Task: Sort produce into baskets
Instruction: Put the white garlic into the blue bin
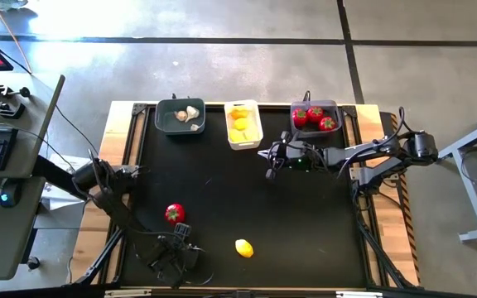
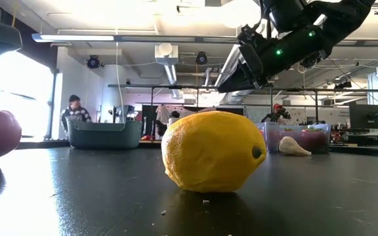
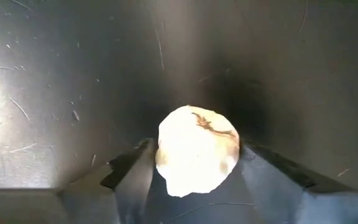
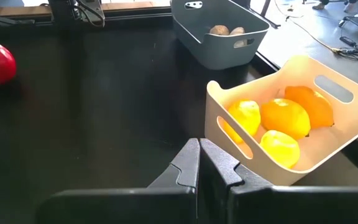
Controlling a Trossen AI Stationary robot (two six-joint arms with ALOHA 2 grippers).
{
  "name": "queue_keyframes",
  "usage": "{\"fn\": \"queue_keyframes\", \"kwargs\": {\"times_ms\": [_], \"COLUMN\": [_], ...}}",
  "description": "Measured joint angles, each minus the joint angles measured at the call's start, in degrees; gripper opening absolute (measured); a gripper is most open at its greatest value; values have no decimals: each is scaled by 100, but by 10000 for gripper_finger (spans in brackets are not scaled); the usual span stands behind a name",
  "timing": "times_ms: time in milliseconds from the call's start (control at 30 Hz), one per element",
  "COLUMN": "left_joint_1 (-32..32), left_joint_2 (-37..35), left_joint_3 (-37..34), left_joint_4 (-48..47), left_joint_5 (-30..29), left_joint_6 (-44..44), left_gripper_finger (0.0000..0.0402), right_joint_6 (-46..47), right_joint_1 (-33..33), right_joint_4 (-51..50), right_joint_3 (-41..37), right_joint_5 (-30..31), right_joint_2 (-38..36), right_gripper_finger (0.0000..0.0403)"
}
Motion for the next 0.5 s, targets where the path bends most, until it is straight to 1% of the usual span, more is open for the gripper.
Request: {"fn": "queue_keyframes", "kwargs": {"times_ms": [167,333,400,500], "left_joint_1": [81,485,696,1055], "left_joint_2": [0,-190,-371,-731], "left_joint_3": [0,0,0,0], "left_joint_4": [0,-96,-126,-194], "left_joint_5": [11,-96,-180,-373], "left_joint_6": [163,426,648,1012], "left_gripper_finger": [156,88,73,68], "right_joint_6": [-1,0,-1,-5], "right_joint_1": [0,-1,0,0], "right_joint_4": [-19,-36,-35,-39], "right_joint_3": [0,0,0,0], "right_joint_5": [0,0,0,0], "right_joint_2": [0,0,0,0], "right_gripper_finger": [0,0,0,0]}}
